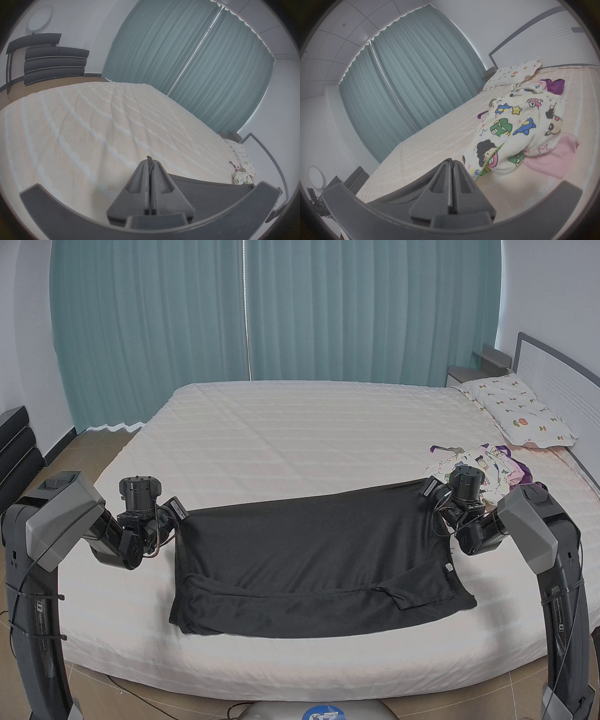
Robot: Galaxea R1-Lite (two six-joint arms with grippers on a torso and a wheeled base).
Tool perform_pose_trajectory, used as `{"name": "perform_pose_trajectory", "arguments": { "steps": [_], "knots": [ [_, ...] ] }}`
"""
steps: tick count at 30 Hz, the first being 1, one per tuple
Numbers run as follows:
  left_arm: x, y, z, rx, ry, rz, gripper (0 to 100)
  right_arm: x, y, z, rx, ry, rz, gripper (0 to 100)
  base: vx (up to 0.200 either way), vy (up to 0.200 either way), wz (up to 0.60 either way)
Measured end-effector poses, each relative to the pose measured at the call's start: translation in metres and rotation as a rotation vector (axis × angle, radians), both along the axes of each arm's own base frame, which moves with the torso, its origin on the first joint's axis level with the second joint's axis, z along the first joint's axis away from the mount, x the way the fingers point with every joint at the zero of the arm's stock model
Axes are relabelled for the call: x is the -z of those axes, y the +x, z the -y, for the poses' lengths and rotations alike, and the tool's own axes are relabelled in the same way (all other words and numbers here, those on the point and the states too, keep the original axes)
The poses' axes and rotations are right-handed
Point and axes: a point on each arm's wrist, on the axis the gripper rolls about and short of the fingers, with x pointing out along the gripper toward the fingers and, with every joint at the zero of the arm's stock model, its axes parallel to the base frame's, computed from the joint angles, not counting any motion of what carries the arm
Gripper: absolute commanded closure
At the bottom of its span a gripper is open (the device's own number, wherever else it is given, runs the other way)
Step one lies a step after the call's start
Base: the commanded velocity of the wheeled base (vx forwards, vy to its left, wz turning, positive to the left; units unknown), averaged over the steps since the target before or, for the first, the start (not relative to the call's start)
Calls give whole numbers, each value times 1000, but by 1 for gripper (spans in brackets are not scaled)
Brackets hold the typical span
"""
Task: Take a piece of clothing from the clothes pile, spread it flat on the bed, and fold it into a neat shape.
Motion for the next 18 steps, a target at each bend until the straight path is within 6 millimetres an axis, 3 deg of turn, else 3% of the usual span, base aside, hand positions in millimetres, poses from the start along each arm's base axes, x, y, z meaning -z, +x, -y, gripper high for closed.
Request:
{"name": "perform_pose_trajectory", "arguments": {
  "steps": [9, 18],
  "knots": [
    [-1, 6, 1, -1, 0, 16, 100, 9, -7, -2, -7, -3, -29, 100, 0, 0, 0],
    [5, 2, 1, -1, 2, -6, 100, 5, -16, -1, -18, -4, -54, 100, 0, 0, 0]
  ]
}}
